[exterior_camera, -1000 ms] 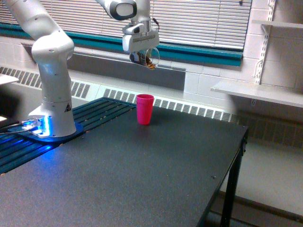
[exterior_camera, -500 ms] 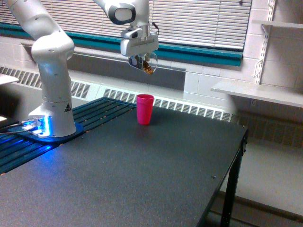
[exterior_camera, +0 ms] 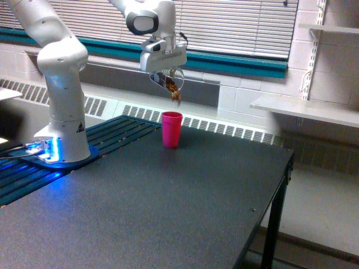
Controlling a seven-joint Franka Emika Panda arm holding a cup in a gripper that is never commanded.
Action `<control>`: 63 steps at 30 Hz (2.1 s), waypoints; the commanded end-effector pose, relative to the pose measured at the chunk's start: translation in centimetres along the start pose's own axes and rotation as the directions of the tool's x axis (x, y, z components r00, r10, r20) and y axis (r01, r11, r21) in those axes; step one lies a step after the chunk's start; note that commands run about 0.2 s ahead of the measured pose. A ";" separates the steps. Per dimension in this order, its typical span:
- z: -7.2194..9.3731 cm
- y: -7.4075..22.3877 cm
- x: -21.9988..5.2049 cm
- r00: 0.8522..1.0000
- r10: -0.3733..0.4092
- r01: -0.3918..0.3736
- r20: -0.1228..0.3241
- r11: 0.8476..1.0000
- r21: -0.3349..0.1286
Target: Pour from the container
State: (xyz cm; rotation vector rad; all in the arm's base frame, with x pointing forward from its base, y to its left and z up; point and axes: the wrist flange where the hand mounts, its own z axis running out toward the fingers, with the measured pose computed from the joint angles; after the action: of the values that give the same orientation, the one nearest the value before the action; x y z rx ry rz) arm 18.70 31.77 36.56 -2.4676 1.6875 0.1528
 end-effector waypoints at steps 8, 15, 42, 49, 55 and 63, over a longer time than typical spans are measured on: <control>0.9 0.2 -0.1 0.999 -0.008 0.008 0.035 1.000 -0.006; 1.5 0.3 -0.4 0.998 -0.009 0.010 0.055 1.000 -0.014; 4.6 1.3 0.5 0.993 0.040 -0.032 0.107 0.996 -0.078; 4.4 1.1 0.9 0.995 0.032 -0.025 0.099 0.997 -0.072; 4.4 0.9 1.4 0.993 0.029 -0.021 0.111 0.997 -0.077; 4.7 0.9 2.0 0.992 0.025 -0.014 0.127 0.996 -0.085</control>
State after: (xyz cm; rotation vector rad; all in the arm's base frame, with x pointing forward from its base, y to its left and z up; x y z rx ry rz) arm 18.27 30.92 31.80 -2.4247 1.7181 0.3702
